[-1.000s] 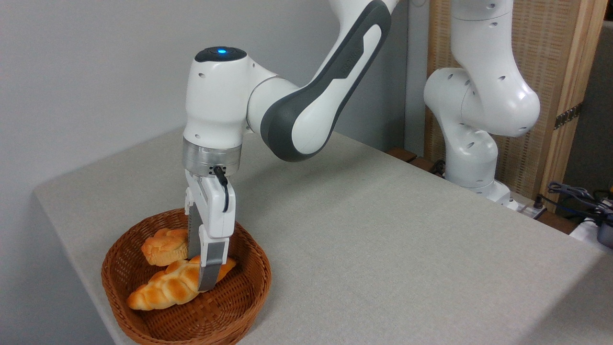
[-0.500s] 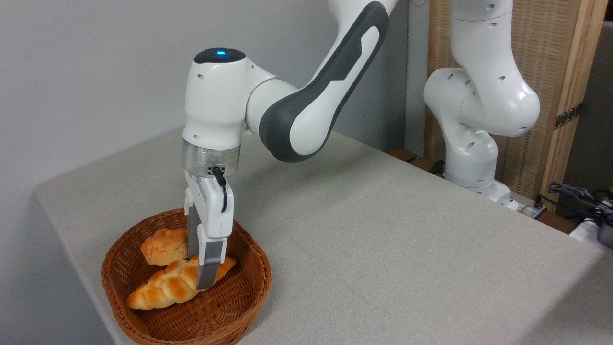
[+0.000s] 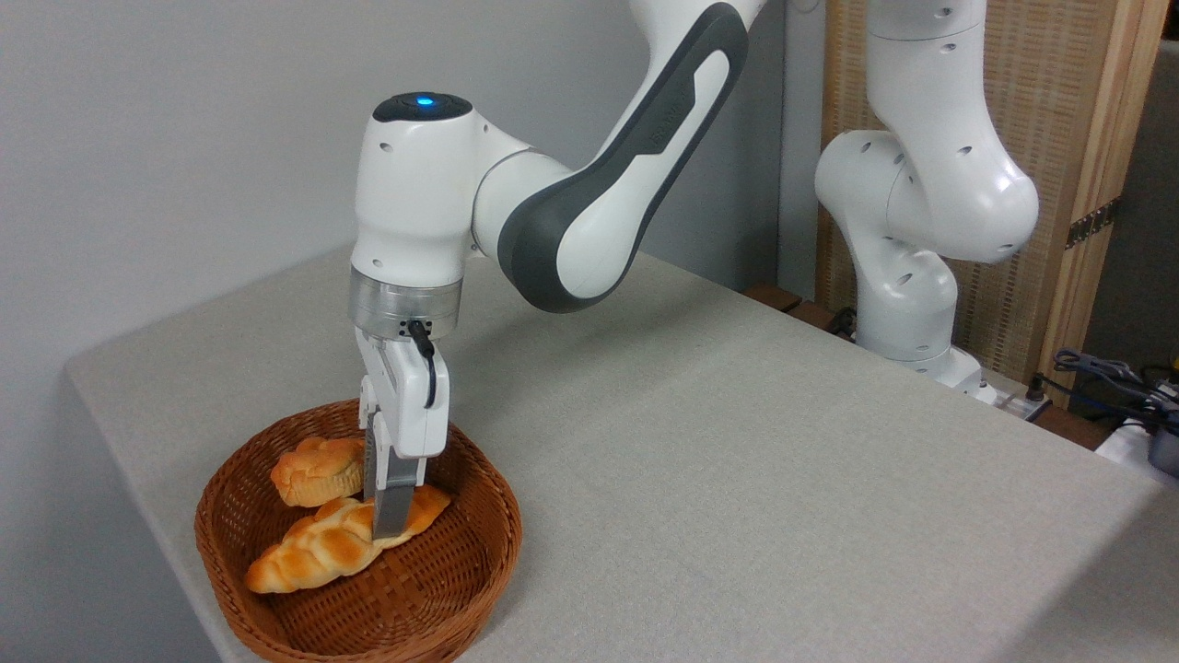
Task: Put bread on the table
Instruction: 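Lift the braided roll out of the basket and carry it aside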
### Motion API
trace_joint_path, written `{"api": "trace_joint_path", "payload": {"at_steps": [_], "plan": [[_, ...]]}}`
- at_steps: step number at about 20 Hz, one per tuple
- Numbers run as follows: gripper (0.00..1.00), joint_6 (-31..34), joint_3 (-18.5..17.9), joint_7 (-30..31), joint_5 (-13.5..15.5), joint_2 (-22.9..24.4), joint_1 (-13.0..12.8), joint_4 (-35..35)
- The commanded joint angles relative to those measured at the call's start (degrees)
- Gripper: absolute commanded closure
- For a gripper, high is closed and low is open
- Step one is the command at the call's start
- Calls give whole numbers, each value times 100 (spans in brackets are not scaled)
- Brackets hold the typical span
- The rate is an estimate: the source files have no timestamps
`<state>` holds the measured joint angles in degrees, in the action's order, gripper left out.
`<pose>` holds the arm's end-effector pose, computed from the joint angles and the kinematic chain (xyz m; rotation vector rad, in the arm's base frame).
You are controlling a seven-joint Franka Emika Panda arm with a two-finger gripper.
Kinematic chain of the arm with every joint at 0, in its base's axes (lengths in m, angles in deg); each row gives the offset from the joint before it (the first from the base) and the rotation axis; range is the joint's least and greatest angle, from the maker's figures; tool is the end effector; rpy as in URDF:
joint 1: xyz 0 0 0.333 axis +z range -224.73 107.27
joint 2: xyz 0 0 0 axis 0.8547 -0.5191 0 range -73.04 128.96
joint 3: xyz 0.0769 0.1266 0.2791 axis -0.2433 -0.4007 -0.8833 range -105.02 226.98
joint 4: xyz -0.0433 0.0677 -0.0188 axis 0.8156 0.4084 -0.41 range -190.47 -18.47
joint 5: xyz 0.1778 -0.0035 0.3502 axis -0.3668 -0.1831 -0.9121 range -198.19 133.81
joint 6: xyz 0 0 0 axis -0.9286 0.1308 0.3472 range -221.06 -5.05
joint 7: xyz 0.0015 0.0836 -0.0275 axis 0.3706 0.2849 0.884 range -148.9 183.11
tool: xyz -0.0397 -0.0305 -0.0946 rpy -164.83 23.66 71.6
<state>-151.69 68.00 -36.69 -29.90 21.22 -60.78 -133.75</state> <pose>0.5898 -0.0921 0.4074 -2.5918 1.5270 -0.5062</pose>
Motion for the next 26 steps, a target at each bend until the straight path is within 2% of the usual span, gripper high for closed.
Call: {"api": "trace_joint_path", "payload": {"at_steps": [1,3,6,9,12,16,18,22,26], "plan": [[76,-88,1,-79,122,84,56,10],[76,-71,-43,-52,149,207,56,36],[76,253,-78,-35,421,400,64,202],[74,1113,-210,-35,492,664,65,467],[72,1930,-254,-43,545,1111,65,441],[71,3616,-447,0,536,1849,56,423],[70,4312,-474,88,527,2061,38,388],[66,4807,-386,1010,492,2106,-67,248],[67,4790,-342,1143,474,2045,-190,-95]]}}
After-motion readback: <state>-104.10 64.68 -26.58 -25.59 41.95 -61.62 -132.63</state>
